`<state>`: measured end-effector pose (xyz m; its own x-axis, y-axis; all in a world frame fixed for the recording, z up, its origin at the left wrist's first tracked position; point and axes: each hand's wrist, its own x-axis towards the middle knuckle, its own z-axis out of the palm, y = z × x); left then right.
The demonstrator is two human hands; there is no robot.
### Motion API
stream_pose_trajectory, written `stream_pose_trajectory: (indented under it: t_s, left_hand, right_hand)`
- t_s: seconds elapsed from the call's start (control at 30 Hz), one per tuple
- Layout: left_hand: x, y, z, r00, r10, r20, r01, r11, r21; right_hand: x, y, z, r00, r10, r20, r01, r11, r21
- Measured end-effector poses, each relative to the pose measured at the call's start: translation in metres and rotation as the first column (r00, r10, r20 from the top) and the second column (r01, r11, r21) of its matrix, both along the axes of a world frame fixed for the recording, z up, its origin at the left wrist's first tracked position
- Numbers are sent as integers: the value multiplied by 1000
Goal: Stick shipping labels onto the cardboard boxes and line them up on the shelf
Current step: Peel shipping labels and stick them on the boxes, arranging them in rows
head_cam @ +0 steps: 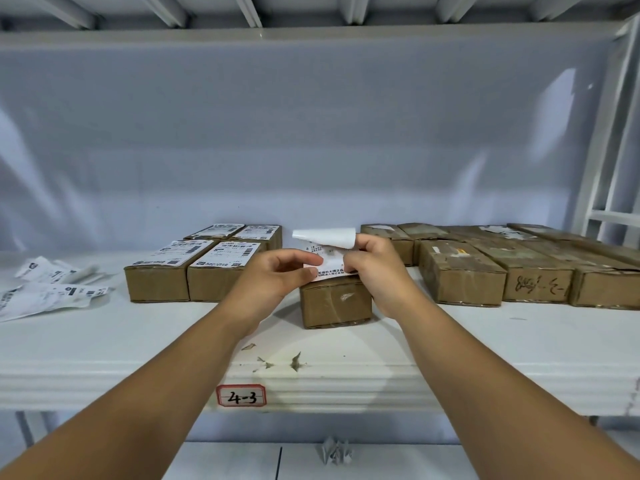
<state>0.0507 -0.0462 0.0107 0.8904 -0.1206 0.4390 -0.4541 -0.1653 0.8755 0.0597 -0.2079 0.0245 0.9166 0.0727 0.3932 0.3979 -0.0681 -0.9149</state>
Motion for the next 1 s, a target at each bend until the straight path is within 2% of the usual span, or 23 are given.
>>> stream_pose_trajectory:
  t_s: [0.1, 0.27, 0.57, 0.67, 0.73, 1.0]
  left_hand:
    - [-1, 0, 0, 1000, 13, 4, -13, 1000, 21]
    - [-2, -2, 2, 1000, -1, -17, 0, 997, -77]
    - [-3, -1, 1, 1000, 22, 14, -22, 1000, 19]
    - [-3, -2, 1, 1000, -1, 15, 1, 1000, -21]
    - [-3, -2, 1, 999, 7, 37, -8, 1000, 7]
    - [-3, 0, 0, 998, 49, 51, -53, 995, 85]
  right_hand:
    - [-1, 0, 0, 1000, 3, -9, -2, 1000, 10]
    - [0, 1, -1, 1000, 8, -3, -8, 999, -40]
    - [1, 1, -1, 1000, -2, -15, 1, 1000, -31]
    - [3, 0, -1, 999, 38, -23, -37, 999, 36]
    - [3, 0, -1, 998, 46, -51, -42, 996, 77]
    - [4, 0, -2, 998, 12, -64, -12, 1000, 2]
